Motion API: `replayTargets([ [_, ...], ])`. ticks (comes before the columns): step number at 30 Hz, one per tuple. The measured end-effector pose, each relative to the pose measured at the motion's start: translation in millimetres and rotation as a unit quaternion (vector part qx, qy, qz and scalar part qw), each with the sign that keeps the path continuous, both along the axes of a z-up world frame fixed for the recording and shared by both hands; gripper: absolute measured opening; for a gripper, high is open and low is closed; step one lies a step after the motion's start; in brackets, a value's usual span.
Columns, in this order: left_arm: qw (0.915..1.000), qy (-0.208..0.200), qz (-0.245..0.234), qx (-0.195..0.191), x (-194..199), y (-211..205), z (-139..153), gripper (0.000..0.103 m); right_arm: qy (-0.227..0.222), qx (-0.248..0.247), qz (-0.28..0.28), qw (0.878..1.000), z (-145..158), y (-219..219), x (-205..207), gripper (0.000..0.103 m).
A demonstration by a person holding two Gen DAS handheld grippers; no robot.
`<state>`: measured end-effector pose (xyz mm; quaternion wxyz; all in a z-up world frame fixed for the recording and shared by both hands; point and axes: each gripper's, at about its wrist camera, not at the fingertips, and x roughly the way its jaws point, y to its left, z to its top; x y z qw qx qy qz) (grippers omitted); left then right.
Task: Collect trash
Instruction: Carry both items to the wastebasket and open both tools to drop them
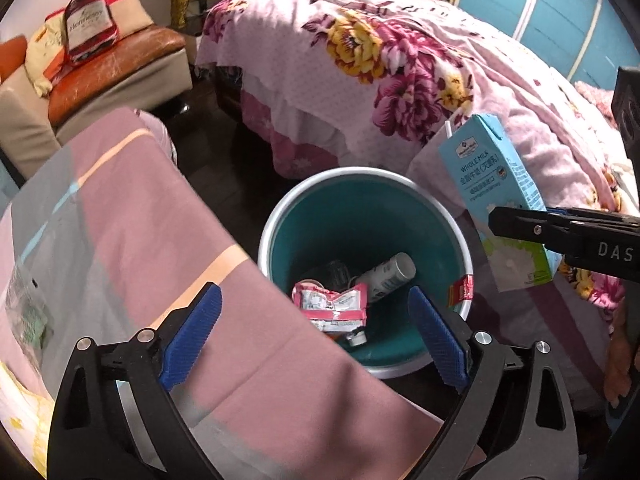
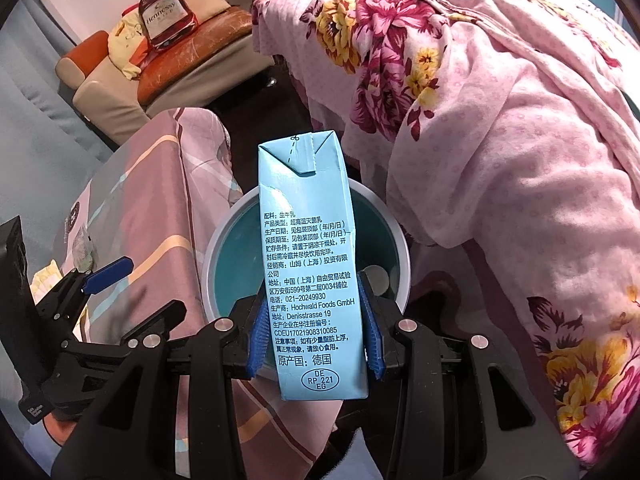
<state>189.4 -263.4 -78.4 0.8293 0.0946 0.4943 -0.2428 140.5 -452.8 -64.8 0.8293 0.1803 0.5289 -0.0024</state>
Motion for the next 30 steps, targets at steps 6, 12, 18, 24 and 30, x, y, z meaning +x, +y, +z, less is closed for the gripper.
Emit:
replayTargets([
  [6,0.9997,0.008,0.016,-0.015,-2.2,20.5,0.0,0.094,0.01,-0.006,0.009,1.0,-3.4,11.1,6.0,0.037],
  [12,0.9991,0.005,0.03,-0.03,-2.8,42.3,7.3,0.095,0.017,-0.012,0.021,1.0,-4.7,25.2,10.5,0.037],
  [18,0.9979,0.001,0.042,-0.049,-5.9,62.7,16.9,0.095,0.026,-0.015,0.029,0.999,-4.8,39.5,12.3,0.038],
  [24,0.9969,-0.002,0.053,-0.058,-14.4,83.3,23.3,0.095,0.028,-0.02,0.038,0.999,-2.4,55.8,13.2,0.038],
  [30,0.9951,-0.007,0.076,-0.063,-23.5,111.6,31.5,0.095,0.028,-0.019,0.048,0.998,3.8,74.7,13.1,0.057],
])
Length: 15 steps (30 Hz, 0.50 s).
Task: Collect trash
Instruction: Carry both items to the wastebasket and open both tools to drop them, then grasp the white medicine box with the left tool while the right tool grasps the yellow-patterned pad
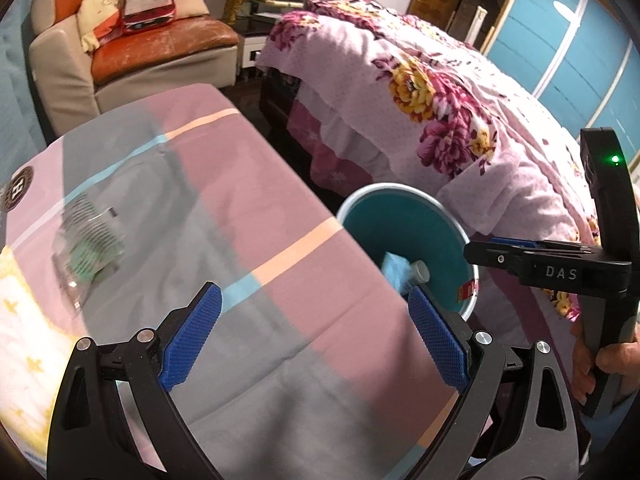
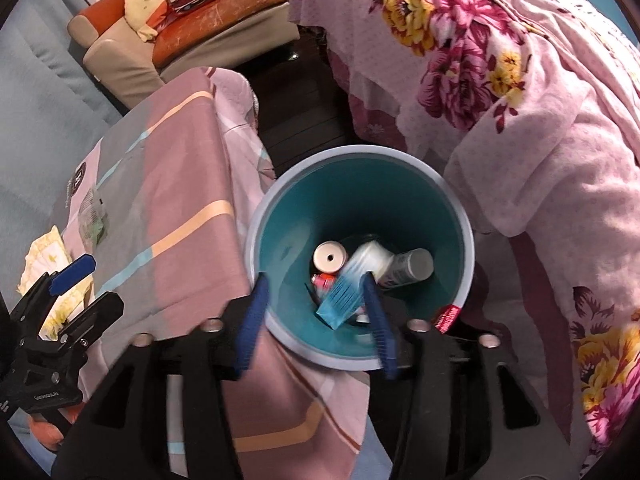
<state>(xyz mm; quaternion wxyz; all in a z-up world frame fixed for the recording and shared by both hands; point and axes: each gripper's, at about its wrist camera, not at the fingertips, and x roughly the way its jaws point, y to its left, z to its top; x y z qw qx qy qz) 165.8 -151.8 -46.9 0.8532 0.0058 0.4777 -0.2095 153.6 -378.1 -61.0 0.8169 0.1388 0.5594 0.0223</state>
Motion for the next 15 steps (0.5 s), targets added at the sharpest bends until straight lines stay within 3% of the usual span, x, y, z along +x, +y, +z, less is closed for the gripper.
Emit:
replayTargets([
  [4,0.9999,-0.004,0.014,0.001,-10.6,20.8,5.6,0.095,-0.008,-0.004,0.01,1.0,9.8,13.9,-3.6,0.066],
  [15,0.9978,-0.023,0.063,0.004,-52.4,93.6,25.2,0.095,-0.02,-0.009,0.076,0.997,33.6,75.3,-12.7,0.072],
])
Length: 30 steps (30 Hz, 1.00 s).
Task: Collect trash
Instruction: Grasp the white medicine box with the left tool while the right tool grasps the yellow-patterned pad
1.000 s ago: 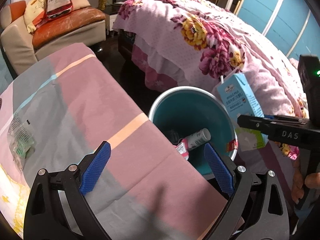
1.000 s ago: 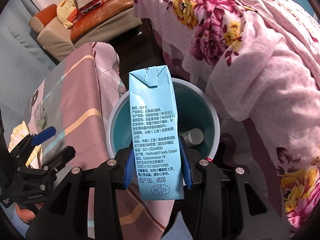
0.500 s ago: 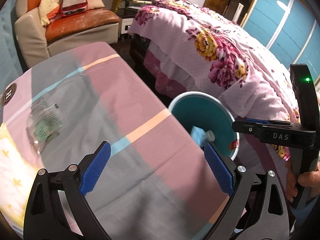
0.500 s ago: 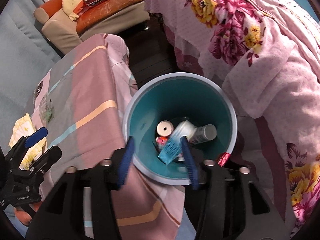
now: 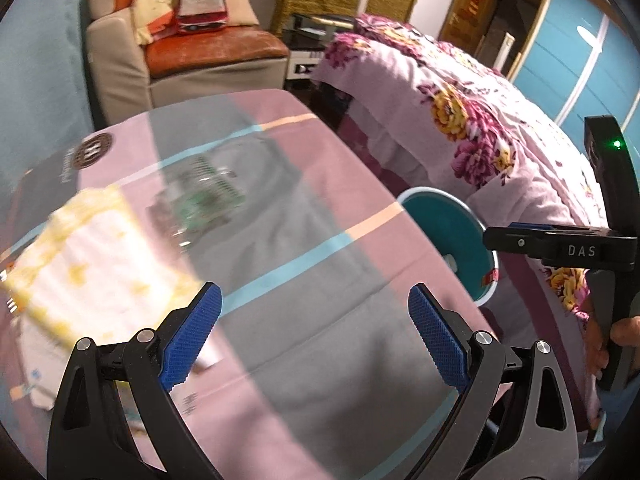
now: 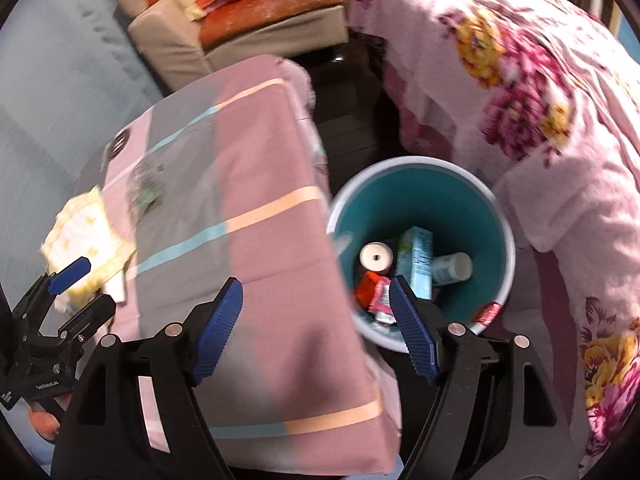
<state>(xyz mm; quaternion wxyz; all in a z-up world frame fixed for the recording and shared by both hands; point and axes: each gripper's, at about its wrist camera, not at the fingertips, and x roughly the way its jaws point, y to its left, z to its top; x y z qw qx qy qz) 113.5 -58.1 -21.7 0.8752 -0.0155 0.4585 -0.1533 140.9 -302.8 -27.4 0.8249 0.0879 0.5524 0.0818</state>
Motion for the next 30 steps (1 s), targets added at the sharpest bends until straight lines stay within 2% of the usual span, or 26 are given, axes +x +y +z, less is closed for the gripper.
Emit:
replayTargets([
  [12,0.9956,-0.018,0.092,-0.004,-45.8,112.1,14.0,0.095,-0.005,-0.029,0.119,0.993,19.0,117.0,-2.2,0.075],
  [17,0.992,-0.028,0.122,0.014,-60.6,152.3,15.8,0.096,-0.001,-0.038,0.172,0.984,18.5,164.5,-5.4,0.075],
  [24,0.9851,-0.016,0.17,0.018,-67.3,204.6,-2.2,0.097,0.004,-0.035,0.236,0.971,15.5,225.9,-1.6,0.075],
  [30,0.9832,0.015,0.182,-0.011,-62.9,228.1,-26.7,0.097,-0.001,-0.021,0.289,0.957,10.5,275.4,8.1,0.076],
])
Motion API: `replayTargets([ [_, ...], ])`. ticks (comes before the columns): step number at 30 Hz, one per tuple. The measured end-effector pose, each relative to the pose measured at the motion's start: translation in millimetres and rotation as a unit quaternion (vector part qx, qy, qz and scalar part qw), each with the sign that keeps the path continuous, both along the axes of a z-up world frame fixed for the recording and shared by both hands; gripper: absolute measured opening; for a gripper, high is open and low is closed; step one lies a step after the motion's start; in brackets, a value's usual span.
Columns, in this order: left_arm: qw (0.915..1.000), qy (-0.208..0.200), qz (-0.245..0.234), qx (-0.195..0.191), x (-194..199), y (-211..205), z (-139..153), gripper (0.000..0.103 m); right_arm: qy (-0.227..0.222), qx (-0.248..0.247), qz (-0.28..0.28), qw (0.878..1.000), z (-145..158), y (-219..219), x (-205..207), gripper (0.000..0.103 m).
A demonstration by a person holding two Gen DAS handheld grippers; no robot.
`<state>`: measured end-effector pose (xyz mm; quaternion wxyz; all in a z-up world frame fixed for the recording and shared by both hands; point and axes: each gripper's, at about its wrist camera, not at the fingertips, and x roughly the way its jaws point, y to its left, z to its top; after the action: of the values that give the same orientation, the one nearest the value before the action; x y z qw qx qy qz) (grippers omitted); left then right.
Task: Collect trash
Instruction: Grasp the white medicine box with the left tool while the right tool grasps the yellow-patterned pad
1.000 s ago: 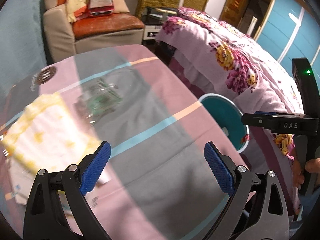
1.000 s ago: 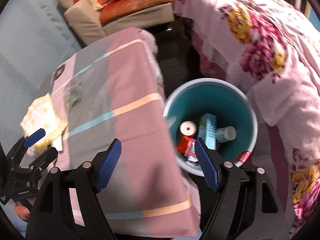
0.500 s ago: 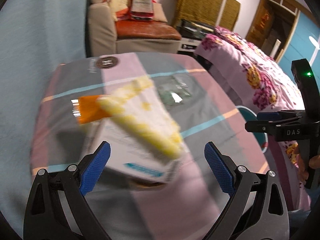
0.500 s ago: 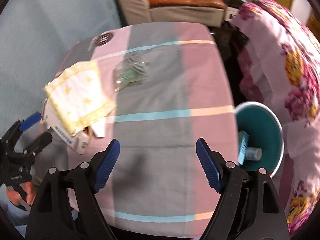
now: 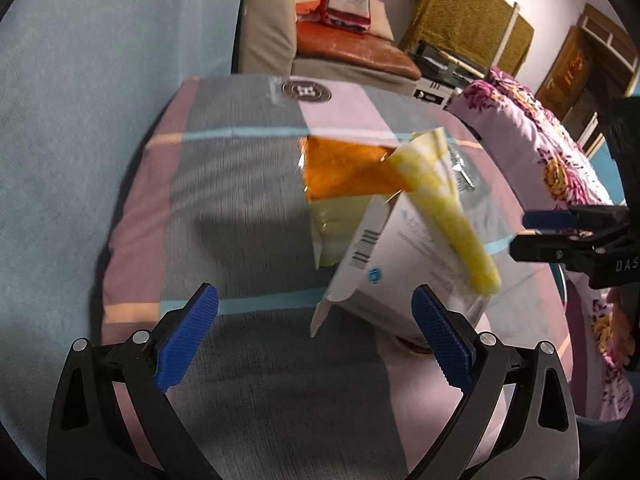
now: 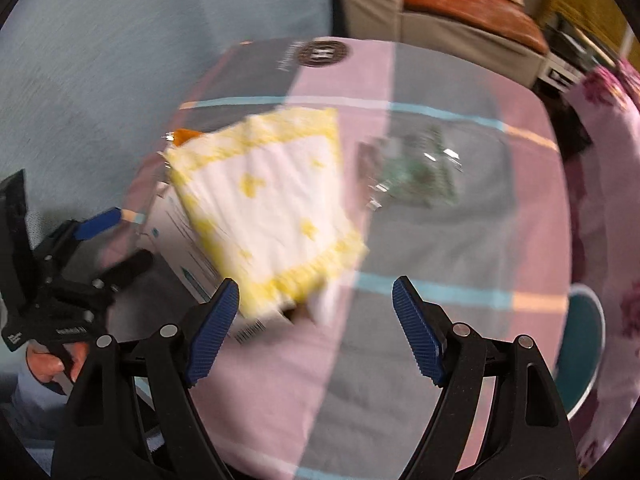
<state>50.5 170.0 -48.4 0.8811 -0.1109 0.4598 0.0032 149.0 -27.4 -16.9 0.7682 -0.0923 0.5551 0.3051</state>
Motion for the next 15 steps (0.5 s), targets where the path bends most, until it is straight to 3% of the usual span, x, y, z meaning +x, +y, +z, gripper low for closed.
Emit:
replayTargets([
  [13,0.9996,0.014,-0.026,-0.001,14.3,-8.6,-19.7,0.097,0.028,0.037,0.051,0.998,-27.5,43.2,24.2,0.074],
  [15,0.9995,0.016,-0.025,-0.008,15.8,-7.3,-22.0,0.097,0.035,0.044,0.057,0.997,-29.8,44.3,24.5,0.051],
])
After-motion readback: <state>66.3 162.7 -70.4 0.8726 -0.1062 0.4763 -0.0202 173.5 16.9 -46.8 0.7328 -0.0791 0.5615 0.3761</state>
